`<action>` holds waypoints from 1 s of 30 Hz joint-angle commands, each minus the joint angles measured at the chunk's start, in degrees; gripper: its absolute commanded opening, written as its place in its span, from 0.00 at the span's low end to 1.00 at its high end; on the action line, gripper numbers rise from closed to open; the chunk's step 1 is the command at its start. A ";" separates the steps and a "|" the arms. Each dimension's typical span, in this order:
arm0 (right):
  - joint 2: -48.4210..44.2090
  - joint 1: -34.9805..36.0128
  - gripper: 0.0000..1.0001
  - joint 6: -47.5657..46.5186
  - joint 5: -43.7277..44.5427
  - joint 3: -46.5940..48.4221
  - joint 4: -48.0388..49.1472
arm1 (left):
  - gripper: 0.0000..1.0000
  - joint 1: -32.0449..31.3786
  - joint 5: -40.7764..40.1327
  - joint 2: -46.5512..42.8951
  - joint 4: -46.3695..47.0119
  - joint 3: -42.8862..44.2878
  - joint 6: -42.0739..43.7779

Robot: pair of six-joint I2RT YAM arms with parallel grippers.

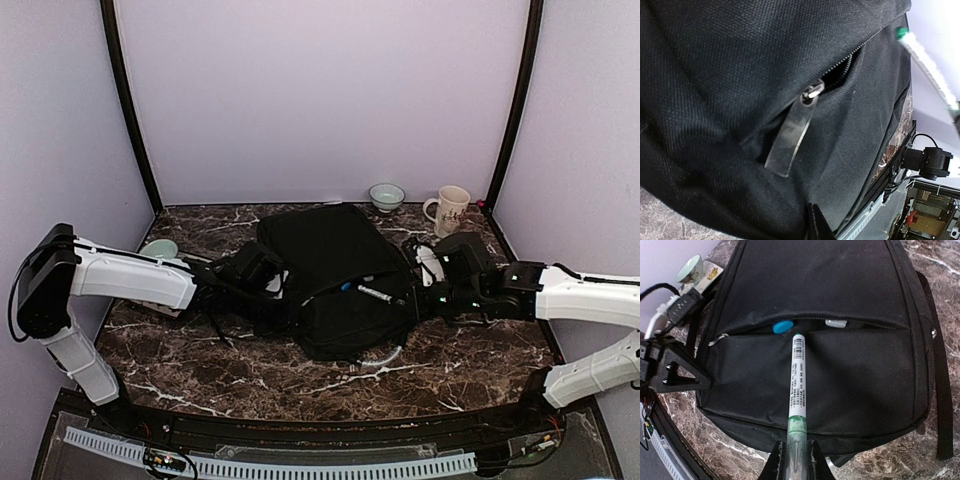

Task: Pack the student bag
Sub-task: Hold the card case at the center of the board, then place the pen in the second largest pocket of the bag.

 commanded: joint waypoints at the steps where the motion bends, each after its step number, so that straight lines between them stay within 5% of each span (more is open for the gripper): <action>1: 3.63 -0.74 0.00 0.58 -1.47 2.33 0.74 | 0.12 0.09 0.51 -3.70 3.67 -0.90 -0.52; 30: 12.32 -2.35 0.00 0.01 -3.26 2.94 12.77 | 0.05 0.00 3.00 -4.65 5.15 -1.66 0.40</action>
